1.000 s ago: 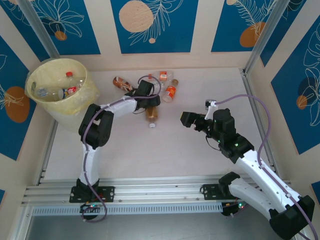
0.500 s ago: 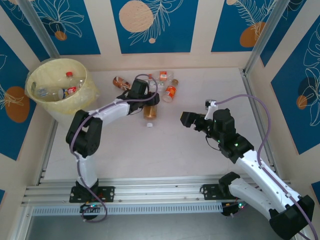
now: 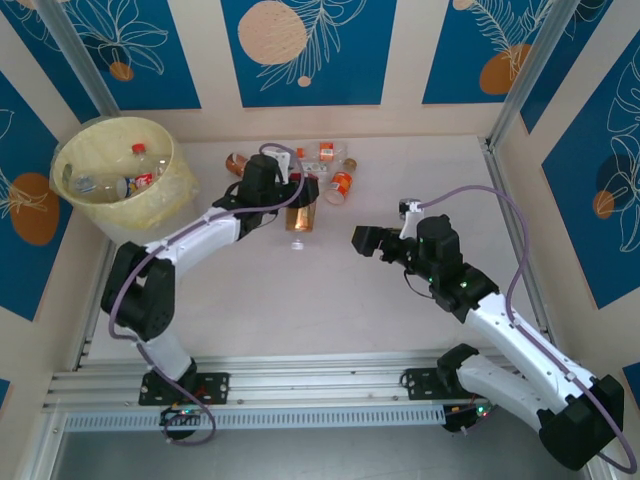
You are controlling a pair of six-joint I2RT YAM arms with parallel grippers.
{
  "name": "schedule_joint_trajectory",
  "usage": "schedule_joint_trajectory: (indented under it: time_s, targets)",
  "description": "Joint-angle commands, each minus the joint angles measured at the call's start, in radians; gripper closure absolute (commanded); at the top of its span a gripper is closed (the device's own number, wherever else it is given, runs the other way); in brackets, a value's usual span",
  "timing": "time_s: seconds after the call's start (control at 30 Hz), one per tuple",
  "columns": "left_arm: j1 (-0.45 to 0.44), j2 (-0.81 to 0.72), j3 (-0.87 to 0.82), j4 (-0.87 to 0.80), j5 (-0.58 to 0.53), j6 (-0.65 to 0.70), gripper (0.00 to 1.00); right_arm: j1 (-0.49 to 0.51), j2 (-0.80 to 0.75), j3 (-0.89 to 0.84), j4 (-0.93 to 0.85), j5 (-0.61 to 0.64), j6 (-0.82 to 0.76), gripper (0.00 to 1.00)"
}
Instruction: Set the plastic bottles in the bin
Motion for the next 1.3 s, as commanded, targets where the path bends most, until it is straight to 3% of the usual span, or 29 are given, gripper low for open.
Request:
schedule_joint_trajectory:
  time_s: [0.0, 0.43, 1.27]
  targets:
    - [0.014, -0.072, -0.031, 0.075, 0.04, 0.028, 1.0, 0.007, 0.005, 0.017, 0.031, -0.015, -0.022, 0.0]
    - [0.039, -0.243, -0.107, 0.149, 0.052, 0.074, 1.0, 0.008, 0.025, 0.028, 0.035, -0.018, -0.038, 0.0]
    - [0.04, -0.576, -0.137, 0.097, -0.116, 0.311, 1.0, 0.022, 0.033, 0.023, 0.07, -0.03, -0.046, 0.0]
